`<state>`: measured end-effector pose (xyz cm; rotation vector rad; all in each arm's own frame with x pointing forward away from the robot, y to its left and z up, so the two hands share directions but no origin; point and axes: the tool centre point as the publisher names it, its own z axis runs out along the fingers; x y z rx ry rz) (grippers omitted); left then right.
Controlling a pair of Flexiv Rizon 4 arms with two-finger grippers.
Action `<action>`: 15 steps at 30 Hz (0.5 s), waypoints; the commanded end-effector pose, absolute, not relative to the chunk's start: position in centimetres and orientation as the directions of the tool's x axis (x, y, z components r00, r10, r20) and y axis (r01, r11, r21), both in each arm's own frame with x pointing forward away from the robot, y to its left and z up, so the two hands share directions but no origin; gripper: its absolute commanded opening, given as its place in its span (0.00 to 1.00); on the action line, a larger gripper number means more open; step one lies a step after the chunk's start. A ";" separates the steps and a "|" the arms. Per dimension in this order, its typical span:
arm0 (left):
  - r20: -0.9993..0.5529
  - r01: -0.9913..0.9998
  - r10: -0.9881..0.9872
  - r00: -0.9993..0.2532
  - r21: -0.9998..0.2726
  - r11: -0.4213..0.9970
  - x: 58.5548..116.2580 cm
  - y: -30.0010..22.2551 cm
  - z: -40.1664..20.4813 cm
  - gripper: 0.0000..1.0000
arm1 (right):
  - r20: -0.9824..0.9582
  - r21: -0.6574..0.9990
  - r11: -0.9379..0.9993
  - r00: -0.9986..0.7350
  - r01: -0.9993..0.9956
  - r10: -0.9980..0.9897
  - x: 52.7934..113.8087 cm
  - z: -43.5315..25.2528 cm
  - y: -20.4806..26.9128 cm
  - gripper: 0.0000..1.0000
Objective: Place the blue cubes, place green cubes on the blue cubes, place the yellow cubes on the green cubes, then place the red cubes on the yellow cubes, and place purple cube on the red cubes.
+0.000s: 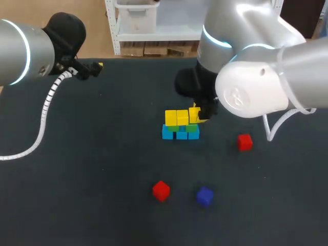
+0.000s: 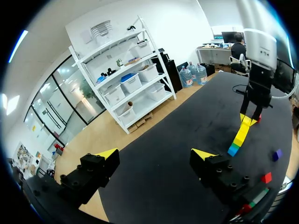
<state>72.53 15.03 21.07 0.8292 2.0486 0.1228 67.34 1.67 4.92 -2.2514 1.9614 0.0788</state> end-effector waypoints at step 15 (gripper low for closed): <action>-0.708 0.514 0.599 -0.374 0.380 0.769 72.7 15.1 21.0 1.00 | -0.144 -0.063 -0.135 0.143 -0.989 -0.979 67.4 4.6 1.9 0.00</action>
